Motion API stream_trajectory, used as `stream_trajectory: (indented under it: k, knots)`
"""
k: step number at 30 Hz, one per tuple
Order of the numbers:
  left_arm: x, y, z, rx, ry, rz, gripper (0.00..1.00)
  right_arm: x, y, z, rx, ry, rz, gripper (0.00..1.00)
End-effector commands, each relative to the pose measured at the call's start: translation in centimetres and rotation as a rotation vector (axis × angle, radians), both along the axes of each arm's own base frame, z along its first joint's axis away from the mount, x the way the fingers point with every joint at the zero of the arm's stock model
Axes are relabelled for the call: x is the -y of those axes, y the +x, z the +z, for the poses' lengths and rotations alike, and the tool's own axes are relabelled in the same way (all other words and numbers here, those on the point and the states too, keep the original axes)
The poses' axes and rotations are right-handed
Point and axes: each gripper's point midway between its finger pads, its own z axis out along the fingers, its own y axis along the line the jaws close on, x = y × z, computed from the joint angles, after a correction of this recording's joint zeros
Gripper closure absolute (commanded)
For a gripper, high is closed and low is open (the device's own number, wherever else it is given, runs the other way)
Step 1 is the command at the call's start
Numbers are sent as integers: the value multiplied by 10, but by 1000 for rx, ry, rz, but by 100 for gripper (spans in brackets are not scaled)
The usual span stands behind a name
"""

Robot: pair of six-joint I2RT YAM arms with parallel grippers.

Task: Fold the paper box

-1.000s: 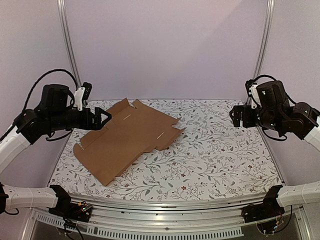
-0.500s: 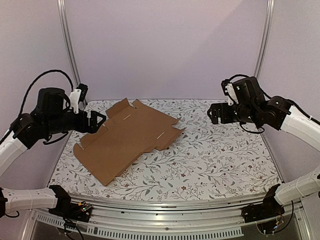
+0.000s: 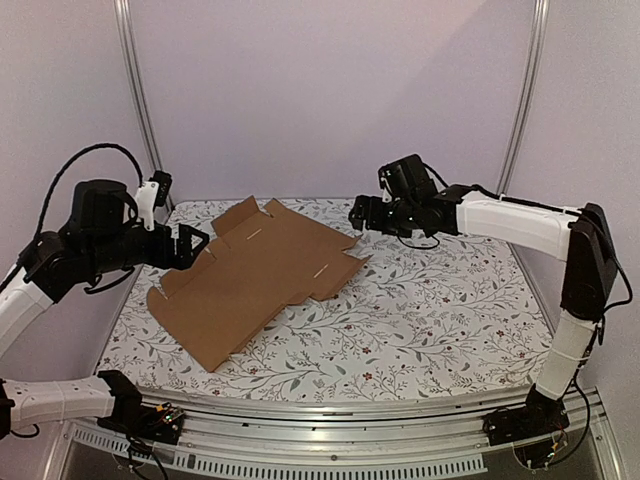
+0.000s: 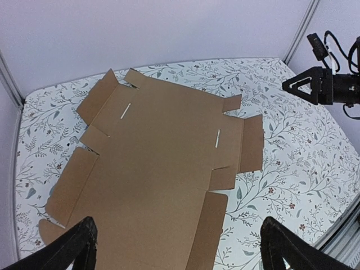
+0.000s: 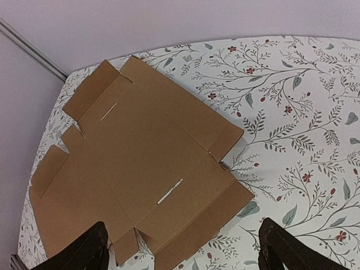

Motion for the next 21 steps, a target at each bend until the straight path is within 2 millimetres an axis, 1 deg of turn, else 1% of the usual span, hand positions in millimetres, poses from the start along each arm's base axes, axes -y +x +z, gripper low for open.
stream_trajectory:
  k: [1,3,4,5,7,8,9,10,11,12,14,21]
  knots:
    - [-9,0,-5,-11,-6,41,0,-8,38,-32,-98,150,-99,10]
    - [-8,0,-5,-10,-8,35,1,-10,50,-45,-130,211,-130,12]
    - [-8,0,-4,-8,-9,34,1,-10,57,-56,-150,230,-148,13]
    - [-8,0,-4,-7,-8,36,1,-10,62,-61,-167,258,-165,14]
    - [-8,0,-4,-7,-10,35,0,-9,72,-76,-201,290,-188,16]
    - [-9,0,-4,-6,-10,36,0,-7,77,-89,-220,292,-210,17]
    - [-9,0,-4,-6,-10,35,1,-7,81,-98,-241,314,-219,18]
    - [-9,0,-3,-5,-11,36,0,-9,83,-101,-251,332,-218,19]
    - [-10,0,-3,-4,-11,36,1,-8,87,-110,-265,338,-230,20]
    - [-10,0,-3,-3,-11,37,0,-8,91,-112,-268,352,-238,21]
    - [-11,0,-3,-3,-11,40,0,-8,97,-122,-279,358,-245,23]
    - [-15,3,-4,-6,-8,51,1,-12,114,-139,-288,377,-254,30]
